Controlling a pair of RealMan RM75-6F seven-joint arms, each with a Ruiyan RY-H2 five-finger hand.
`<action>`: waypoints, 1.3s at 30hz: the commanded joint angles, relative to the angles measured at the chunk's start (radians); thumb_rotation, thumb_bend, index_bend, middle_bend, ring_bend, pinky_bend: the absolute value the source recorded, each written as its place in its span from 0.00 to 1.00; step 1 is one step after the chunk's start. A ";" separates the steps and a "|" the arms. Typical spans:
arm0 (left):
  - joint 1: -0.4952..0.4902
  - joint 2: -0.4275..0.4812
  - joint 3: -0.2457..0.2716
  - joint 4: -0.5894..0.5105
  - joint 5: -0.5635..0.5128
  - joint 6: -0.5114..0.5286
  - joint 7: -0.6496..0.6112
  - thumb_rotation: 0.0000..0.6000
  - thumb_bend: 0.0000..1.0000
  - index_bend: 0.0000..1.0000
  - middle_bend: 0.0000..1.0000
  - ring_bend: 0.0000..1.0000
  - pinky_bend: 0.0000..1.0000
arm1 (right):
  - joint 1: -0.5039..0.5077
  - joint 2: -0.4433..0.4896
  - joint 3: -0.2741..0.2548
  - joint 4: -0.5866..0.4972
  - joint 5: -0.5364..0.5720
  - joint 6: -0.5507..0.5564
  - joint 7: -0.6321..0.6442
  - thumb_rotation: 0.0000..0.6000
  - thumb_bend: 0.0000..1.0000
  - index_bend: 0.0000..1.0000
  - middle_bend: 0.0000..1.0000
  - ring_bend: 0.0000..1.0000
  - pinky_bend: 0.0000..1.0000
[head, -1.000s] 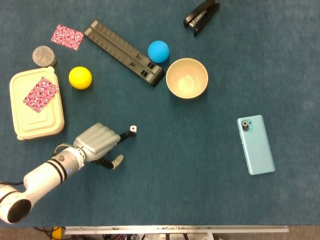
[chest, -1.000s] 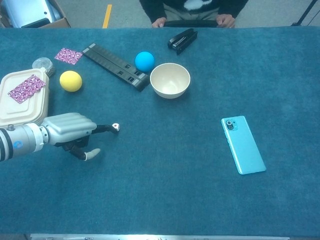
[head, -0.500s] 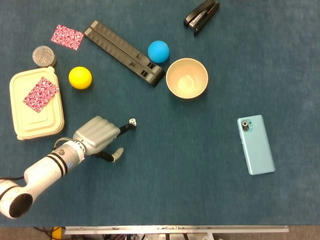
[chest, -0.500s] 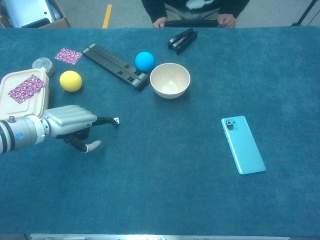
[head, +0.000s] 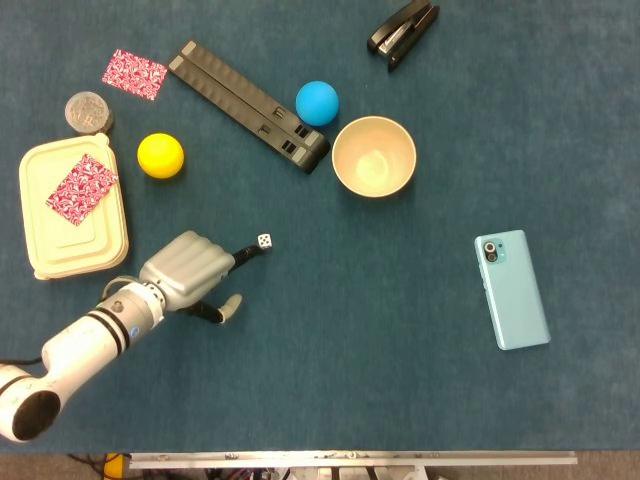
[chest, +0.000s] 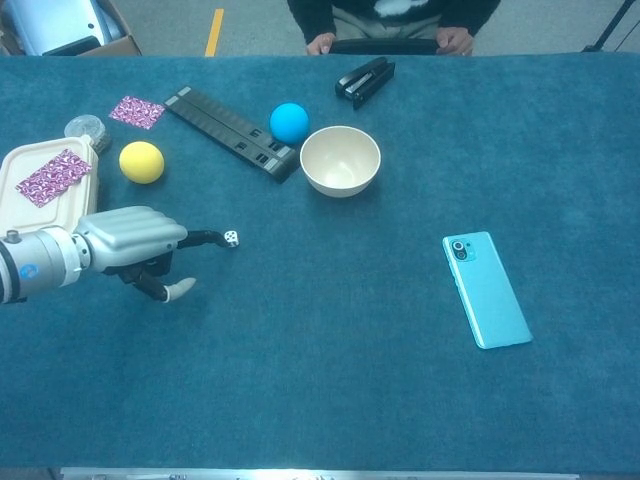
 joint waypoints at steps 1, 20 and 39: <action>-0.002 -0.009 0.002 0.003 -0.008 0.001 0.002 0.53 0.49 0.07 1.00 1.00 1.00 | -0.001 0.001 0.000 0.000 -0.001 0.002 0.001 1.00 0.29 0.25 0.24 0.09 0.06; -0.025 -0.050 0.003 0.036 -0.060 0.005 0.015 0.52 0.49 0.07 1.00 1.00 1.00 | -0.011 0.011 -0.001 0.000 -0.006 0.014 0.012 1.00 0.29 0.25 0.24 0.09 0.06; -0.054 -0.034 -0.006 0.042 -0.084 0.007 0.018 0.52 0.49 0.07 1.00 1.00 1.00 | -0.015 0.012 -0.001 -0.004 -0.007 0.019 0.007 1.00 0.29 0.25 0.24 0.09 0.06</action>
